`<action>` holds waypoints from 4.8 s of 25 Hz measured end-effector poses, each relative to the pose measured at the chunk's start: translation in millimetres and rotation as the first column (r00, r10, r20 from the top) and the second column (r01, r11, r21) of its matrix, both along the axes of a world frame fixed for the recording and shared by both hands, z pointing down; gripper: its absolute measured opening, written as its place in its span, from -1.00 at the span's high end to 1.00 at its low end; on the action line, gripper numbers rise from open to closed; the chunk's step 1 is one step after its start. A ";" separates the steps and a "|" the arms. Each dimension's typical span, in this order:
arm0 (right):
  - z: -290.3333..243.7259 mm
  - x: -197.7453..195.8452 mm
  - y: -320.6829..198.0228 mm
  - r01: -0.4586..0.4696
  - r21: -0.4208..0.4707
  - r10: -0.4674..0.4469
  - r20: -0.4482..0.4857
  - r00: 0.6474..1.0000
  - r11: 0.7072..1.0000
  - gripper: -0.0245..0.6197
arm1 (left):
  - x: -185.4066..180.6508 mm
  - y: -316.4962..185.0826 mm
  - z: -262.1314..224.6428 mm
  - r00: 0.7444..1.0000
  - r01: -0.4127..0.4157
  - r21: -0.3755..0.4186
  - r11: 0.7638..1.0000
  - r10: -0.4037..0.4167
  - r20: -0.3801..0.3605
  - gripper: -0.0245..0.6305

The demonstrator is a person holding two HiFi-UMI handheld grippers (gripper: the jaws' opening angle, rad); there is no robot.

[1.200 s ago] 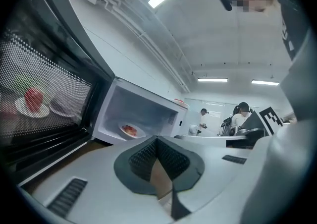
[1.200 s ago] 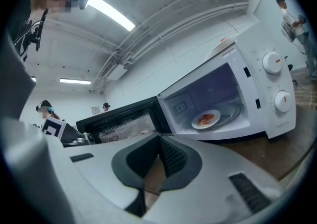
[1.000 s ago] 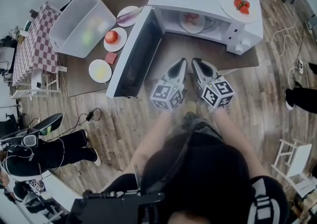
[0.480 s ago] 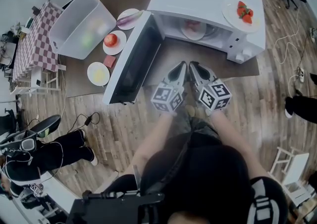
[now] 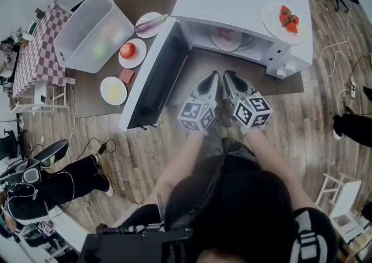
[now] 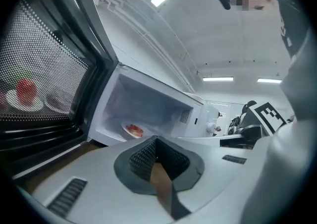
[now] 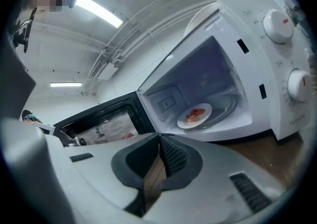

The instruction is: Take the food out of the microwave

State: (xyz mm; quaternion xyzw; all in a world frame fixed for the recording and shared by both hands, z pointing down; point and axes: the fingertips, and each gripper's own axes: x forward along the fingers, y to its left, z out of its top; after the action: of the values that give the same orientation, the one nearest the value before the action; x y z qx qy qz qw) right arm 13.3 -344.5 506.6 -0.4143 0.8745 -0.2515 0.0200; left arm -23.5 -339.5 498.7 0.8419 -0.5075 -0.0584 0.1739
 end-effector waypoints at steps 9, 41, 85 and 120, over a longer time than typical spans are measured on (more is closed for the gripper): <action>6.2 -0.8 -20.6 -0.019 -0.019 0.020 0.014 1.000 1.000 0.90 | 1.2 -21.9 4.2 1.000 -0.016 0.004 1.000 0.016 -0.006 0.93; 38.0 6.6 -87.4 -0.112 -0.392 0.298 0.451 0.841 0.913 0.59 | -4.3 -68.3 26.0 0.998 -0.070 -0.003 0.998 0.070 0.010 0.93; 41.3 18.3 -80.2 -0.044 -0.513 0.400 0.609 0.686 0.857 0.84 | 14.8 -83.5 50.7 0.938 -0.190 -0.264 0.946 0.095 -0.334 0.75; 49.8 29.7 -84.5 -0.075 -0.552 0.424 0.540 0.727 0.830 0.70 | 20.1 -86.1 46.8 0.781 -0.264 -0.306 0.915 0.017 -0.625 0.77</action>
State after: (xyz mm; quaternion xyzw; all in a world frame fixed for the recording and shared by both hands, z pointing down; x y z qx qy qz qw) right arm 43.0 -429.0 556.4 -0.4114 0.6523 -0.5870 0.2463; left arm -3.4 -425.6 545.5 0.7641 -0.3600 -0.2146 0.4904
